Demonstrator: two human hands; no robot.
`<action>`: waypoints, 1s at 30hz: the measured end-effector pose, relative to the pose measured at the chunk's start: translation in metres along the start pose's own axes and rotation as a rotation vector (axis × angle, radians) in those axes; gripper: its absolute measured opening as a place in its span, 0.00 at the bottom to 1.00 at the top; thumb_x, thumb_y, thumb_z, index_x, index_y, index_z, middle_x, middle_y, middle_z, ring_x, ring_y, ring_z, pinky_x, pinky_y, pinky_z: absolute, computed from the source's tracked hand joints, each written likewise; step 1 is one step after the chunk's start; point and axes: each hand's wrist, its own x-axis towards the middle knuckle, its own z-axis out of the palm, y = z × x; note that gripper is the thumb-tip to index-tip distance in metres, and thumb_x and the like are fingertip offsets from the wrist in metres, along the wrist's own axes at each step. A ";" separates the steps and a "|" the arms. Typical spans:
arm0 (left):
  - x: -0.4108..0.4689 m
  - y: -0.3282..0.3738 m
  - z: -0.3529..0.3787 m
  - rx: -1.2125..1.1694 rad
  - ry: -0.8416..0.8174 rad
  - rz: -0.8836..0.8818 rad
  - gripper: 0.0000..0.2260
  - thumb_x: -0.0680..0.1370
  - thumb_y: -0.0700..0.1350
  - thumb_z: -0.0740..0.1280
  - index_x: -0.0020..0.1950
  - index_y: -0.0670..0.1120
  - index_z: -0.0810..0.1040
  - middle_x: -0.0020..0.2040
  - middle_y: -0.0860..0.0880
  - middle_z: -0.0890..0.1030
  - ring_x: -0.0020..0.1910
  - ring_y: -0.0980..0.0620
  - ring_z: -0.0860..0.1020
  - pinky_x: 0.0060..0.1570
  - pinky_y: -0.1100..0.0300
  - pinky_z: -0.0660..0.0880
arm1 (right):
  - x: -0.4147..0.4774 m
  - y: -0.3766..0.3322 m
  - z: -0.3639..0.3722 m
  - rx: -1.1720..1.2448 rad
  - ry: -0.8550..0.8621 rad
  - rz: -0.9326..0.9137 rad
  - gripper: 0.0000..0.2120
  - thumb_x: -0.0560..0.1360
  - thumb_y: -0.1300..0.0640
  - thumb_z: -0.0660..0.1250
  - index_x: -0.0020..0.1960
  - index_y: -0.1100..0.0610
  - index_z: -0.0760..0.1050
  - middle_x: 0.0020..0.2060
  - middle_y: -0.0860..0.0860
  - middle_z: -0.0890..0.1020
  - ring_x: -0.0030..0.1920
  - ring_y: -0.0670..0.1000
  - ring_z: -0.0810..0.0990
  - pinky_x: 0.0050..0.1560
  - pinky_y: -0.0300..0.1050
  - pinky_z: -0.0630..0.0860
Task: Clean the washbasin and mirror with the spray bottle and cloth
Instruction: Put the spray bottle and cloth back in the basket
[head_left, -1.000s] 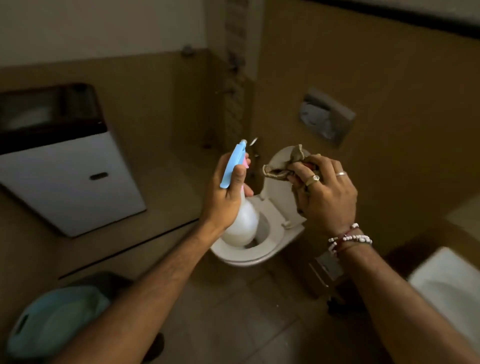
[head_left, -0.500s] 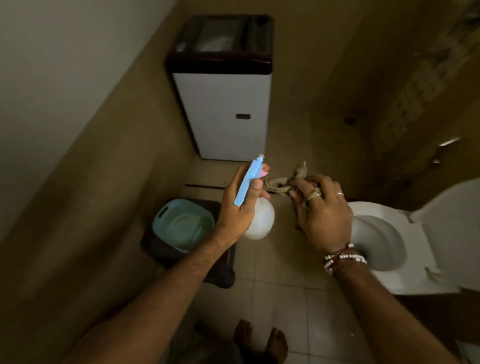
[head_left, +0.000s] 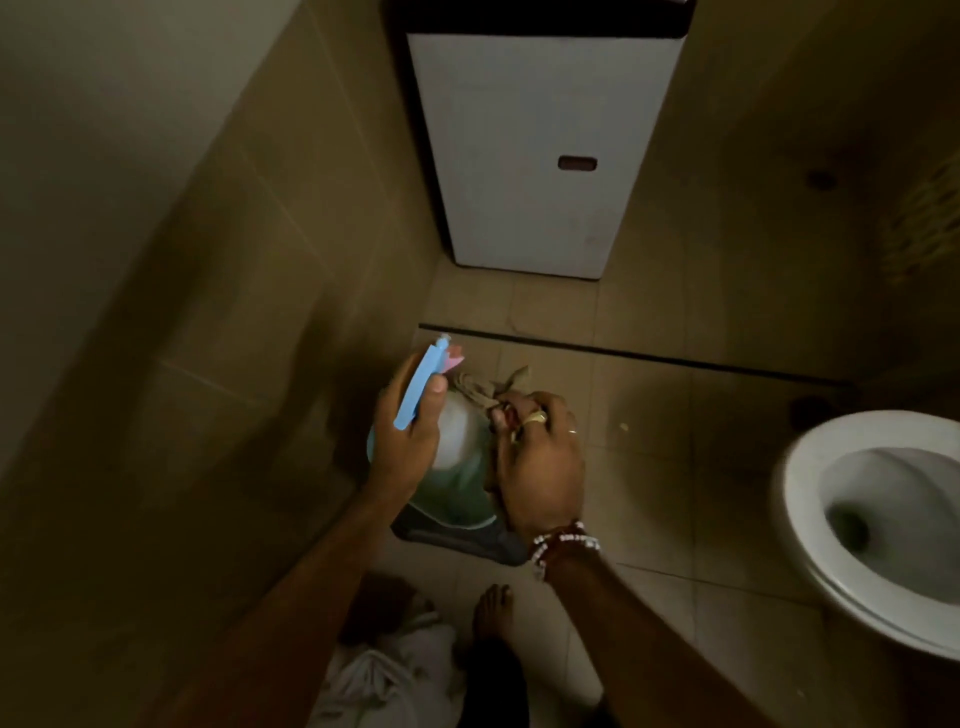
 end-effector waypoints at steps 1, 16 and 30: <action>0.008 -0.016 -0.004 0.002 0.001 -0.027 0.23 0.73 0.62 0.60 0.62 0.51 0.72 0.56 0.48 0.79 0.55 0.53 0.78 0.55 0.70 0.73 | 0.002 -0.001 0.019 0.005 -0.009 0.042 0.23 0.79 0.44 0.53 0.61 0.55 0.78 0.61 0.55 0.76 0.57 0.57 0.77 0.54 0.53 0.79; 0.056 -0.161 -0.019 0.097 -0.332 0.009 0.20 0.77 0.39 0.66 0.67 0.52 0.69 0.60 0.77 0.72 0.62 0.70 0.72 0.59 0.74 0.69 | 0.003 0.018 0.196 -0.062 -0.252 0.532 0.19 0.83 0.49 0.55 0.69 0.57 0.70 0.67 0.59 0.68 0.64 0.63 0.70 0.63 0.62 0.71; 0.046 -0.192 -0.021 0.235 -0.267 0.045 0.25 0.72 0.48 0.72 0.68 0.47 0.72 0.66 0.51 0.75 0.64 0.66 0.72 0.63 0.71 0.68 | -0.005 0.043 0.229 -0.088 -0.524 0.764 0.35 0.79 0.46 0.63 0.79 0.51 0.48 0.77 0.60 0.50 0.76 0.65 0.51 0.74 0.68 0.52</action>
